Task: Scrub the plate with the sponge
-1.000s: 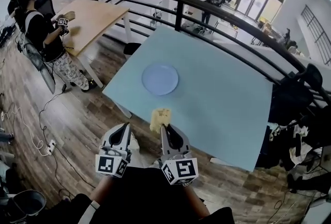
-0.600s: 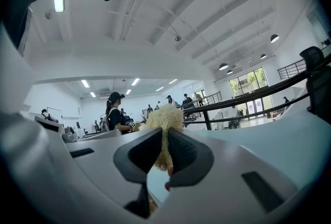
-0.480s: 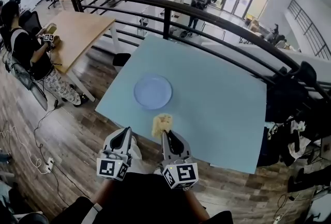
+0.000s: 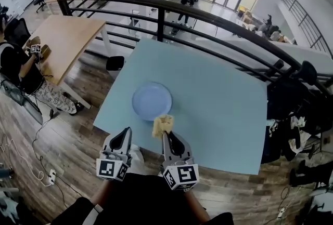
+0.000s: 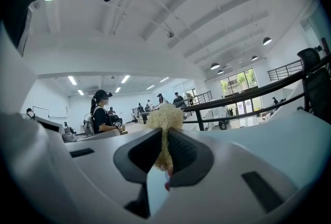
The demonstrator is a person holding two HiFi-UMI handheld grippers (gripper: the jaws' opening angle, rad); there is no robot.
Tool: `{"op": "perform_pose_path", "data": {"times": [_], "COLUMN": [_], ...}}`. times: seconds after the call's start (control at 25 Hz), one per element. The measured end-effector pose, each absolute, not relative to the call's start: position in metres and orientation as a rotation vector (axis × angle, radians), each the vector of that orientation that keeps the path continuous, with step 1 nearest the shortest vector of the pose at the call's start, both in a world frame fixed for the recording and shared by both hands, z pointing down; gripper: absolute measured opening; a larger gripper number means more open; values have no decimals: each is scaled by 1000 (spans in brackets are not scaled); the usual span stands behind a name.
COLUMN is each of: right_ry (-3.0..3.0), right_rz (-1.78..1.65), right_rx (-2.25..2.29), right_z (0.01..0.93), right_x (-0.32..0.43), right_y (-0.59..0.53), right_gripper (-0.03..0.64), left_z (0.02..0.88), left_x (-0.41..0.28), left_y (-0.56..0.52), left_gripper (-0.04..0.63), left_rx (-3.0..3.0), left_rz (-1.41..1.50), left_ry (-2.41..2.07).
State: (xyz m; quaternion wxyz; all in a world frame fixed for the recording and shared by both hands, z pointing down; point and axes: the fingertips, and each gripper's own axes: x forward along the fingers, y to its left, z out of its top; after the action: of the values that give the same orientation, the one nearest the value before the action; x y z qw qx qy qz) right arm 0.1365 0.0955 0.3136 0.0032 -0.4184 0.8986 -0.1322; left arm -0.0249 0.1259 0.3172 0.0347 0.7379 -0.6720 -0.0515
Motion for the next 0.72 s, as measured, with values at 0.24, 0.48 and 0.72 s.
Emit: {"op": "perform_pose_path", "data": {"times": [0.24, 0.48, 0.72], "right_ry": [2771, 2718, 2655], "right_rz": [-419, -397, -376], "right_rx": [-1401, -1492, -1580], "right_z": [305, 299, 296], "right_x": [110, 85, 59], "right_y": [68, 49, 33], "right_gripper": [37, 37, 37], "left_z": [310, 303, 306], "left_x": [-51, -75, -97], "left_y": [87, 54, 30], "left_gripper": [2, 2, 2], "left_rx": [2337, 2413, 2490], "left_rz": [-147, -159, -163], "left_ry": [-1973, -1887, -1788]}}
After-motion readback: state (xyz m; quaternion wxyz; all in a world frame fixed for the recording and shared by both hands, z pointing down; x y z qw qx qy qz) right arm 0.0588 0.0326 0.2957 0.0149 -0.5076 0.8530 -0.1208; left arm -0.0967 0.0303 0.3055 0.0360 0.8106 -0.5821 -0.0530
